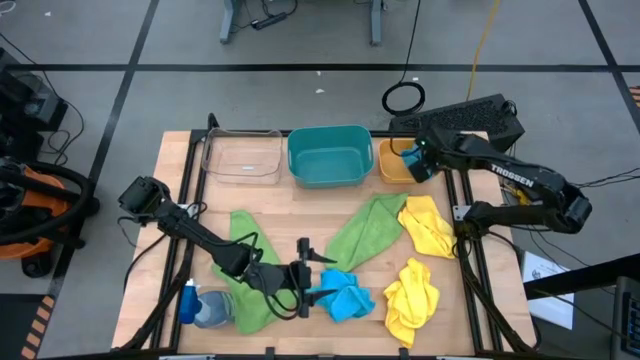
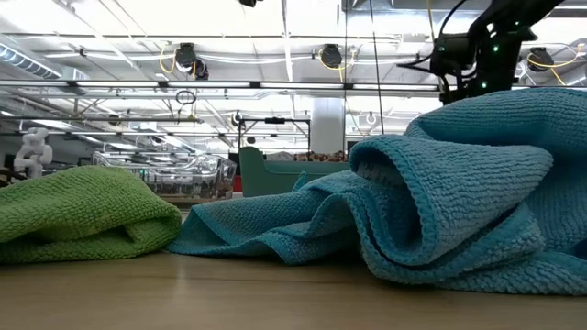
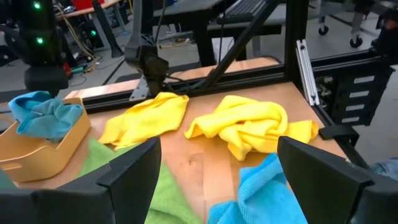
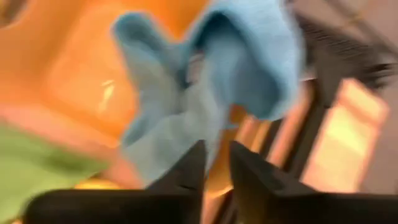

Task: Sort microfiber towel by color & place in baskets
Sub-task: Put the top blue towel into the yellow bin

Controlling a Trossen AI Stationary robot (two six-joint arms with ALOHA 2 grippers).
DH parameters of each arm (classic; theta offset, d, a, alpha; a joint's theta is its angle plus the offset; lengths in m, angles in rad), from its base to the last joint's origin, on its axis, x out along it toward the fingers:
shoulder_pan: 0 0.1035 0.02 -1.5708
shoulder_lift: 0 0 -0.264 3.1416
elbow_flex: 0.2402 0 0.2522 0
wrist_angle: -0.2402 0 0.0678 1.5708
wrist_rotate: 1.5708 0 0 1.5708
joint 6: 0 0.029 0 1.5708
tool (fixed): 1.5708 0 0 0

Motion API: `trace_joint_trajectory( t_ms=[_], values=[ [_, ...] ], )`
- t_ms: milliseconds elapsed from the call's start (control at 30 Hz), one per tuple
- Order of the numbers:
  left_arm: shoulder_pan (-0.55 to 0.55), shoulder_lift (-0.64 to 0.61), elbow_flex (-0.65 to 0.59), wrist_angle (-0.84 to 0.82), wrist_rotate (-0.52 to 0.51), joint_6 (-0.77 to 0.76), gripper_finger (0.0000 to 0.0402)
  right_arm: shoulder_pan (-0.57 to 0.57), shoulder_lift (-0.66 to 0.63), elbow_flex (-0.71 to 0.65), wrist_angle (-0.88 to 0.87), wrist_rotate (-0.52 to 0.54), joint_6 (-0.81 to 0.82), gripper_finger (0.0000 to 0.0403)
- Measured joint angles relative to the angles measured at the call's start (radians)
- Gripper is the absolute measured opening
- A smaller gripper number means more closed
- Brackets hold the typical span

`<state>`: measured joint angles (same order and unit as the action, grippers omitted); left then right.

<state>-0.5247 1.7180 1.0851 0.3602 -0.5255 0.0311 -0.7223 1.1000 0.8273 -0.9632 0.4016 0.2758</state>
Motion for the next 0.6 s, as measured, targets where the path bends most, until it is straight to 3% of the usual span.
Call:
trace_joint_trajectory(
  t_ms=[67,133,367,600],
  values=[
    [0.001,0.000,0.000,-0.001,0.000,0.000,0.0326,0.003,0.005,-0.027,0.037,0.056,0.007,0.0011],
    [0.001,0.000,0.000,-0.001,0.000,0.000,0.0326,0.002,0.022,-0.059,0.107,0.068,0.006,0.0012],
    [-0.001,0.000,0.000,-0.001,0.000,-0.004,0.0326,0.015,0.115,-0.143,0.346,-0.064,-0.037,0.0002],
    [-0.001,0.000,0.000,-0.007,0.000,-0.010,0.0326,0.037,0.217,-0.146,0.388,-0.063,-0.048,0.0001]
  ],
)
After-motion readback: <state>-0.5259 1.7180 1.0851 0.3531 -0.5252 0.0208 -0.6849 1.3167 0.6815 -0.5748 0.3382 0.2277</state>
